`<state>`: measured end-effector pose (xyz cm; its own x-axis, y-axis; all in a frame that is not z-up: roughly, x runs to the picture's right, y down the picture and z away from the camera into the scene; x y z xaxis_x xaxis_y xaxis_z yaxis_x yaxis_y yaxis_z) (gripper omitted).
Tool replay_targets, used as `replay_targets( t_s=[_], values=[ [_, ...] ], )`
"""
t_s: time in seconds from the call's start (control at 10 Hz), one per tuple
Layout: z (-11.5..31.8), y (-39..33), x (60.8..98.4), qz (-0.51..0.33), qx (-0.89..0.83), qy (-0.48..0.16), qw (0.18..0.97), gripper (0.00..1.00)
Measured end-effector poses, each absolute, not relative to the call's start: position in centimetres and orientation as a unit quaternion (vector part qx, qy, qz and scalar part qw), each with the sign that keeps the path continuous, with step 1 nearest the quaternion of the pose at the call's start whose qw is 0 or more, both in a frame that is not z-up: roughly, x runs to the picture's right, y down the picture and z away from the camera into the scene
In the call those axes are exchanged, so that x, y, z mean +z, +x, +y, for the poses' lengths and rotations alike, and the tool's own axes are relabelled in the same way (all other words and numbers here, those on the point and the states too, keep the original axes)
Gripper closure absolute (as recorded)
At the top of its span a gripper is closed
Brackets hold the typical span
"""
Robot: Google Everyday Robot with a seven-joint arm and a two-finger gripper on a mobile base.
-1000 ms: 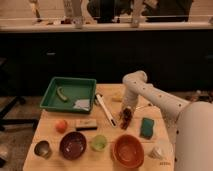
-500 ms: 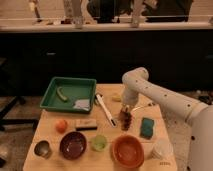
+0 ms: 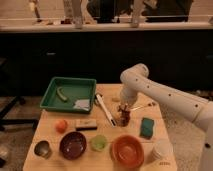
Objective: Place grapes in tray
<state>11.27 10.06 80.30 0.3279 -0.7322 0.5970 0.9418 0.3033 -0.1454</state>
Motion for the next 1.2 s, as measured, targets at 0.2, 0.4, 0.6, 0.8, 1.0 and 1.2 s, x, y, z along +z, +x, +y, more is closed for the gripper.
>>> replay_targets(
  t_s=[0.2, 0.4, 0.6, 0.8, 1.0, 1.2],
  values=[
    [9.2, 10.1, 78.7, -0.206, -0.531, -0.235, 0.788, 1.0],
    [7.9, 8.6, 76.8, -0.187, -0.503, -0.221, 0.815, 1.0],
    [7.1, 7.7, 75.8, -0.178, -0.457, -0.215, 0.845, 1.0],
    [6.7, 6.6, 74.9, -0.184, -0.419, -0.214, 0.863, 1.0],
    [6.7, 6.5, 74.8, -0.185, -0.415, -0.214, 0.865, 1.0],
    [6.7, 6.5, 74.8, -0.185, -0.414, -0.214, 0.865, 1.0]
  ],
)
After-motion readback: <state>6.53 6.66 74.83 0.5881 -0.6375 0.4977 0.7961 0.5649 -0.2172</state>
